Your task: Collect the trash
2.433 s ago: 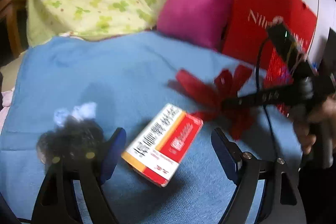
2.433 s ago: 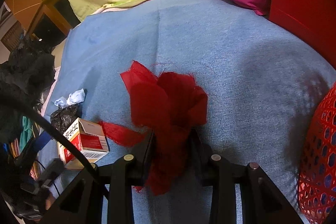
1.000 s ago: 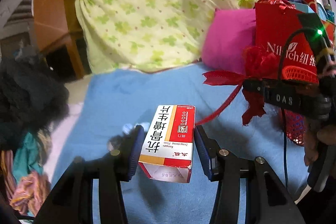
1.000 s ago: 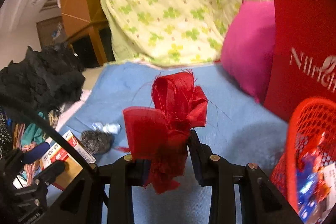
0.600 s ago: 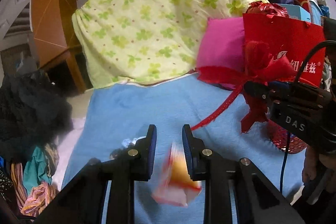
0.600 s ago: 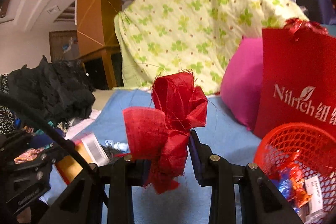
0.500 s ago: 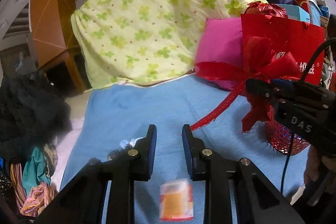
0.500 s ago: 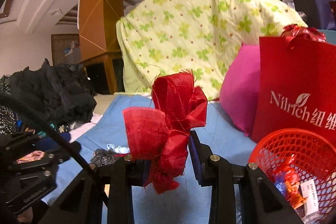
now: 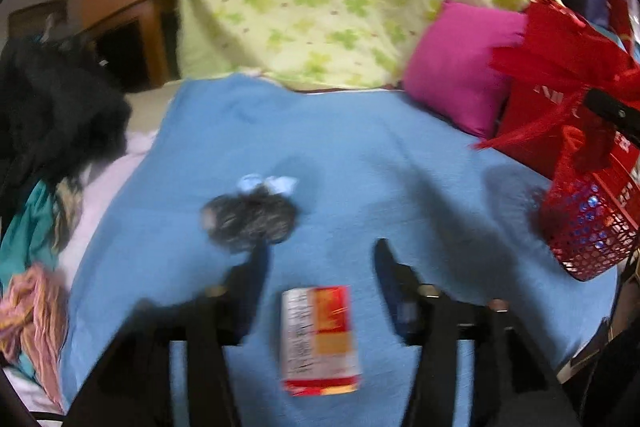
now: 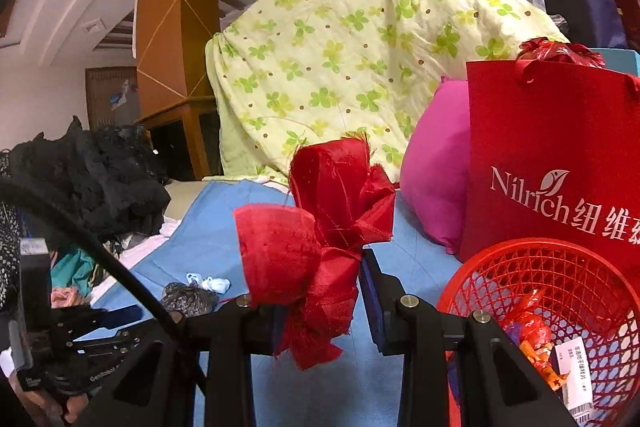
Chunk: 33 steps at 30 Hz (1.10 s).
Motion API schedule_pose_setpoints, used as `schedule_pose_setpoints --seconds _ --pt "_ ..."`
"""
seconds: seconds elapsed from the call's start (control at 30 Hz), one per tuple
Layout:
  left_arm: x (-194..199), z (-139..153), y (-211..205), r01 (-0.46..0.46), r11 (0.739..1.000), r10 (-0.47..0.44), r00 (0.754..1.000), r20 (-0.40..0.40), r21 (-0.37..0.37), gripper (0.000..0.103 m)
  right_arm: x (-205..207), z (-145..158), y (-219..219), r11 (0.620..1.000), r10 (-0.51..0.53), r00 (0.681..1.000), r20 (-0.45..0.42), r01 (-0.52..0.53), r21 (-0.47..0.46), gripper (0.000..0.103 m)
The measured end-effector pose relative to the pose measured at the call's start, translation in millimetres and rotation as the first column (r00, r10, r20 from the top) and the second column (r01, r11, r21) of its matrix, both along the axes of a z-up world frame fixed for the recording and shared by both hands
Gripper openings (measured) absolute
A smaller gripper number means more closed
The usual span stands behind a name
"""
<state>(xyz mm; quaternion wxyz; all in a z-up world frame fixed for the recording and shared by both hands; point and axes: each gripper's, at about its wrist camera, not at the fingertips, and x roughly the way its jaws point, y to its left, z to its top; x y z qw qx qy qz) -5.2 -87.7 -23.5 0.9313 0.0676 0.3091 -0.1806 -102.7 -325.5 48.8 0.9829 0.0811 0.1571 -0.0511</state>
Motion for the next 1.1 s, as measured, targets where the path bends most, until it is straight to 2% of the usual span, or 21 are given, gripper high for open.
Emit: schedule_pose_setpoints --seconds 0.17,0.33,0.47,0.6,0.63,0.67,0.7,0.73,0.9,1.0,1.1 --pt "1 -18 38 -0.034 0.998 0.028 0.995 -0.094 -0.059 0.069 2 -1 0 1.000 0.003 1.000 -0.007 -0.003 -0.004 0.034" --pt "-7 -34 30 -0.019 0.997 0.006 0.988 -0.156 -0.079 0.069 6 -2 7 1.000 0.009 1.000 -0.015 -0.009 -0.022 0.034" --pt "-10 -41 4 0.010 1.000 -0.012 0.989 -0.150 -0.014 0.071 9 -4 10 0.999 0.011 1.000 -0.028 -0.012 -0.036 0.034" --pt "-2 -53 -12 -0.007 0.999 0.015 0.983 -0.181 0.045 0.071 8 -5 10 0.999 0.008 1.000 -0.028 -0.009 -0.039 0.034" --pt "0 -56 -14 -0.009 0.998 0.020 0.982 -0.188 0.057 0.068 7 -5 10 0.999 0.009 1.000 -0.028 -0.010 -0.037 0.034" --pt "2 -58 -16 -0.003 0.998 0.015 0.980 -0.197 0.060 0.053 7 -6 9 0.999 0.008 1.000 -0.029 -0.009 -0.034 0.034" --pt "4 -61 -17 0.000 0.998 0.014 0.978 -0.208 0.065 0.048 7 -6 7 0.999 0.009 0.999 -0.031 -0.010 -0.034 0.034" --pt "4 -62 -17 -0.006 0.997 0.021 0.977 -0.212 0.072 0.048 7 -6 6 0.999 0.007 0.999 -0.033 -0.008 -0.032 0.034" --pt "-3 -43 -23 0.000 0.997 0.013 0.987 -0.158 0.077 0.047 0 -3 2 1.000 0.001 1.000 -0.008 -0.002 -0.026 0.034" --pt "-10 -15 -35 0.034 0.998 -0.029 0.994 -0.102 0.055 0.047 -8 2 -4 1.000 -0.004 1.000 0.030 0.005 -0.011 0.034" --pt "-22 19 -55 0.082 0.996 -0.082 0.997 -0.011 0.044 0.047 -17 7 -12 1.000 -0.017 0.997 0.070 0.017 0.009 0.034"
